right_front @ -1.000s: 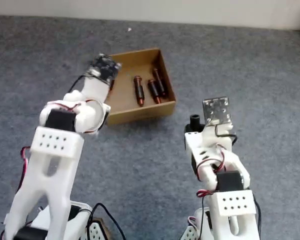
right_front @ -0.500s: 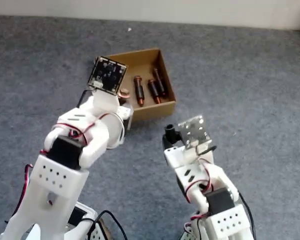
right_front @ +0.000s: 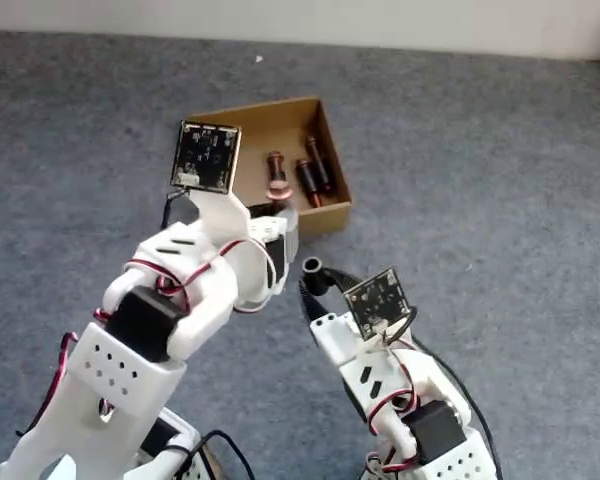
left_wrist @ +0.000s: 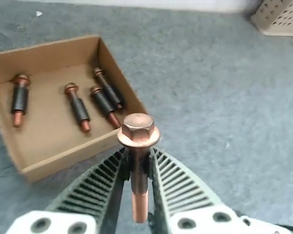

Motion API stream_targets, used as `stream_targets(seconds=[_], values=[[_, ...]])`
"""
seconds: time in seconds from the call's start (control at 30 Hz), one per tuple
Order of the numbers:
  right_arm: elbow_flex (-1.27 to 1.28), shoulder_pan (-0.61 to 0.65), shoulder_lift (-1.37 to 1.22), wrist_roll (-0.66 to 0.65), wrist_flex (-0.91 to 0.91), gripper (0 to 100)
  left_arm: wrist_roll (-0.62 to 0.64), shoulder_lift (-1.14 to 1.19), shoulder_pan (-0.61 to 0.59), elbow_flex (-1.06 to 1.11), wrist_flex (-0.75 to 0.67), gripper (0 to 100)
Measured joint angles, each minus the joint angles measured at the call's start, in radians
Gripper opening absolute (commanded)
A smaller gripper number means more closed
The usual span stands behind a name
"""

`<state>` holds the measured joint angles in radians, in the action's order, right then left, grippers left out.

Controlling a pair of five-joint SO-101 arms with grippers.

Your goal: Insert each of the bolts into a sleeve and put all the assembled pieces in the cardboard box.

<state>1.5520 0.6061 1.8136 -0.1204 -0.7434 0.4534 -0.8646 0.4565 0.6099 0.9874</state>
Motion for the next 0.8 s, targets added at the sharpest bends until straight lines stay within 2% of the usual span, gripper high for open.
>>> stream_targets(seconds=[0.3, 0.8], values=[[0.0, 0.0, -0.002, 0.0, -0.002, 0.5, 0.014, -0.006, 0.061, 0.152, -0.21, 0], [0.0, 0.0, -0.002, 0.0, 0.018, 0.5, 0.015, -0.008, 0.064, 0.157, -0.242, 0]])
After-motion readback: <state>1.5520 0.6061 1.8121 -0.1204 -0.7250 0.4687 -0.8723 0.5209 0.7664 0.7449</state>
